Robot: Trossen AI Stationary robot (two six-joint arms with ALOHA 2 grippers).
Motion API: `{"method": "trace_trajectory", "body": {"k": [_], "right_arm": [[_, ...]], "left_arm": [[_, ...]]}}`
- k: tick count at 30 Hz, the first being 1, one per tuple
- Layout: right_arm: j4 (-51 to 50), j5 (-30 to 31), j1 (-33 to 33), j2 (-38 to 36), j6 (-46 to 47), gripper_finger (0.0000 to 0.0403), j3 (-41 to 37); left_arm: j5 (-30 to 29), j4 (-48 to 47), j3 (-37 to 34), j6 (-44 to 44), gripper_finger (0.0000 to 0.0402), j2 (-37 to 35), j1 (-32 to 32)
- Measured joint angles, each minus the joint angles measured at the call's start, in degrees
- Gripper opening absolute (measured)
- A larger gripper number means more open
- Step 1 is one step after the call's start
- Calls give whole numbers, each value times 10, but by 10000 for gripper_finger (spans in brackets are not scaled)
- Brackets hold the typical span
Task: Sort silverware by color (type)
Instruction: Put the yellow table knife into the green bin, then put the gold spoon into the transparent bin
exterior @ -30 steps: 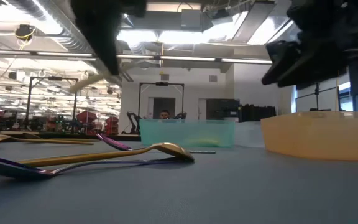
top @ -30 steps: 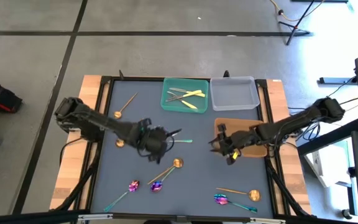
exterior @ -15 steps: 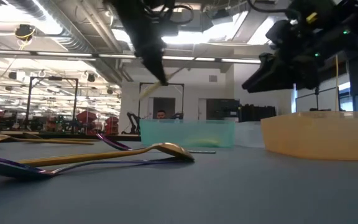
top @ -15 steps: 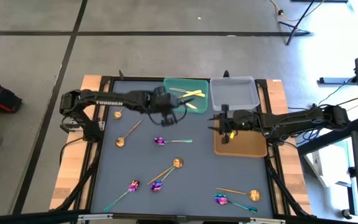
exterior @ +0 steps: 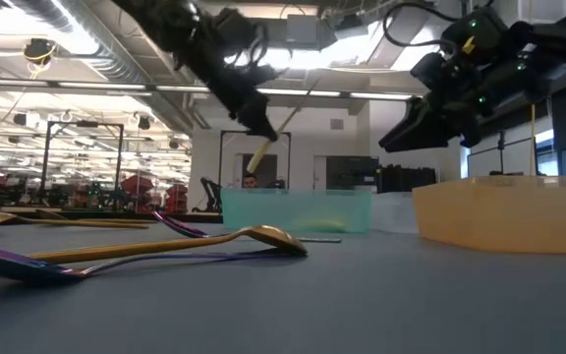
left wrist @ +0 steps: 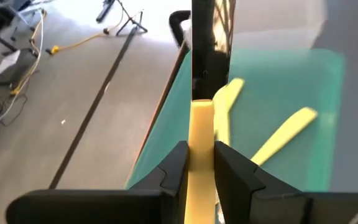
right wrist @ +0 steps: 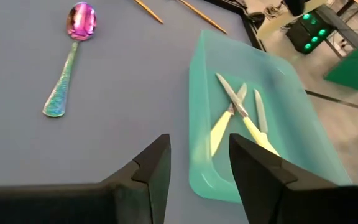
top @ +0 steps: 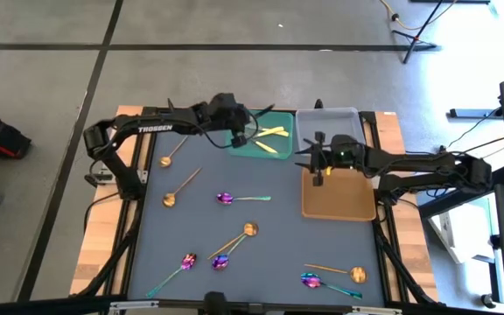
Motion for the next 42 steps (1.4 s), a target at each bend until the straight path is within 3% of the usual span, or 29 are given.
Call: {"method": "trace_trajectory", "body": {"k": [8,16,25,32,42], "right_arm": [[-1,-51,-49,0,-12,152,0],[-3,-78,-67,1,-13,152,0],[-3,-78,-67,4,-12,152,0],[-3,-78,-67,4,-5,152,0],[-5,-78,-67,4,24,152,0]], "left_arm": [[51,11,-45,0,59,18,37],[52,23,-48,-9,63,54,23],[46,15,-46,-17,130,47,18],[0,-148,16,-68,145,-3,-27],[-6,-480,65,-302,145,-43,-94]]}}
